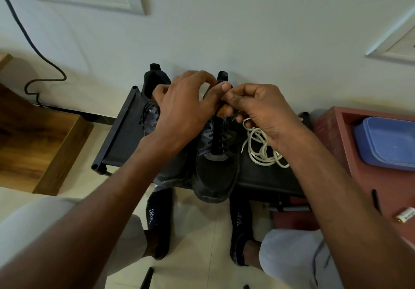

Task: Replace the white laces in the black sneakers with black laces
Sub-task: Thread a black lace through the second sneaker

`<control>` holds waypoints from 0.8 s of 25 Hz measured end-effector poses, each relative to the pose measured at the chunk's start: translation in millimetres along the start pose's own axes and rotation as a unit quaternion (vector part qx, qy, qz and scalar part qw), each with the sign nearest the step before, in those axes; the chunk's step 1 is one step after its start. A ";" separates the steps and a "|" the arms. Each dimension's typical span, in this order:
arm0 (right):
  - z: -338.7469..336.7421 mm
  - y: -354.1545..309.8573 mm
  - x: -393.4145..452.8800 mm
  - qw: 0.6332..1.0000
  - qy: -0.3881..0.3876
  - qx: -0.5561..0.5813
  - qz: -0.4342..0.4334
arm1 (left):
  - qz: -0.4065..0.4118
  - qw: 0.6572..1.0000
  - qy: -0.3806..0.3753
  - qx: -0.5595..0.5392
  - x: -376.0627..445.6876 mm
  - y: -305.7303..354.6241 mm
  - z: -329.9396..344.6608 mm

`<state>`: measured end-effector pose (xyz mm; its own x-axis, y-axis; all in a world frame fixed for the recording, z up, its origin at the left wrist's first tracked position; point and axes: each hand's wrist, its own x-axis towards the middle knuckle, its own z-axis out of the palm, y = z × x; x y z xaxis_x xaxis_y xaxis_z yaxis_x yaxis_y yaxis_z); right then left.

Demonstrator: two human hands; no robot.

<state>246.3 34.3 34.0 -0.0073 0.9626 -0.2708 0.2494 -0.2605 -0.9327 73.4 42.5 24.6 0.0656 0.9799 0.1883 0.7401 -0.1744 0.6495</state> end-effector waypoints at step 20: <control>12.9 25.5 7.3 0.940 0.047 -0.330 -0.078 | -0.026 0.995 -0.068 -0.071 -3.0 -15.6 18.8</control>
<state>240.1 33.7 5.2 -0.0165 0.9956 -0.0925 0.7986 -0.0426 -0.6004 74.2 44.2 0.0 0.1265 0.9904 0.0565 0.6437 -0.1253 0.7549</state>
